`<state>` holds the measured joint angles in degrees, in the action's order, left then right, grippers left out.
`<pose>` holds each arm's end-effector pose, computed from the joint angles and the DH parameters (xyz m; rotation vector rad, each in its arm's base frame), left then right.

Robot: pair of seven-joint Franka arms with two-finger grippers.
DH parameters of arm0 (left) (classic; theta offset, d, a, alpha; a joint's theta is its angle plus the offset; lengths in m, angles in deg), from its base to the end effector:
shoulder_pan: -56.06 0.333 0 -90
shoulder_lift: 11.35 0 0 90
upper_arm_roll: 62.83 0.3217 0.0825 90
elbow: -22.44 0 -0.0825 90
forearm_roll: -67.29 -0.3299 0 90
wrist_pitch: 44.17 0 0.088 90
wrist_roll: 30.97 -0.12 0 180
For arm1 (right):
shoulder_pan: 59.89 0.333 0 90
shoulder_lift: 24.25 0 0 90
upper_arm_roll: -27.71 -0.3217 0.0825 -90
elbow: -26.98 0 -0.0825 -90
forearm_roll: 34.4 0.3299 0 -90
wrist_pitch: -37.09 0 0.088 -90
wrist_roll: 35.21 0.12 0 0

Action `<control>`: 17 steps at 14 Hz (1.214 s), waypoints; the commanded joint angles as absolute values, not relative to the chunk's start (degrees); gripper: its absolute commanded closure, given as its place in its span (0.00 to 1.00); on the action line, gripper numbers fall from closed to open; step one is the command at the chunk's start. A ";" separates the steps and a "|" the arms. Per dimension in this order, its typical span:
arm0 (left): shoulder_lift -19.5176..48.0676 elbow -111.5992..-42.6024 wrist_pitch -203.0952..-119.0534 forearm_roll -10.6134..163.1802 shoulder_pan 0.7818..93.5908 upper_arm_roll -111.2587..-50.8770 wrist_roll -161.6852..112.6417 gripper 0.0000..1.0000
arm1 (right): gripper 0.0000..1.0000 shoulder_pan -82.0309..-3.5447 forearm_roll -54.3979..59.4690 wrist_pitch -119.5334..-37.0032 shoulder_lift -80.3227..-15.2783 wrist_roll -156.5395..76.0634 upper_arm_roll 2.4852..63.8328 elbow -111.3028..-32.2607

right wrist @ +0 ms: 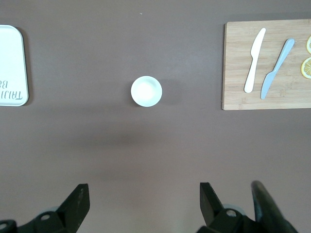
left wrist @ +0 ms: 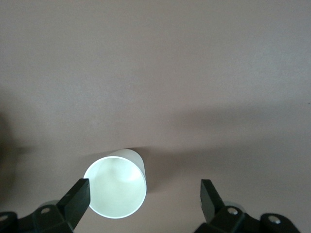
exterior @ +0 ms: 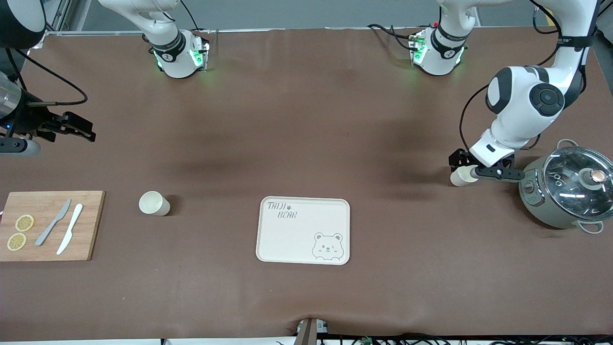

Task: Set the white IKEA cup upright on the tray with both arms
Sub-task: 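Move the left gripper down over the white cup near the pot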

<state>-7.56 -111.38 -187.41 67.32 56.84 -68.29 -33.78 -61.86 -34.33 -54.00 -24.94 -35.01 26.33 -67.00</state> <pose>0.4847 -0.0395 0.3499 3.1230 -0.2030 0.1542 0.5022 -0.0051 0.5838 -3.1383 0.0217 0.0981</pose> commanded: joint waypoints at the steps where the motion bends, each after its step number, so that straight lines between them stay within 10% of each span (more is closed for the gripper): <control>1: -9.68 -115.54 -191.12 68.26 57.11 -68.54 -34.75 0.00 | 0.00 -61.73 -35.19 -53.00 -25.22 -34.15 26.57 -65.48; 17: -2.83 -119.33 -202.81 68.26 57.12 -68.54 -34.66 0.00 | 0.00 -61.82 -35.19 -53.09 -25.30 -34.77 26.48 -64.69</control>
<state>-3.57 -118.68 -200.52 67.32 56.84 -68.29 -33.78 -61.75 -34.38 -53.92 -24.94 -35.01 26.55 -66.29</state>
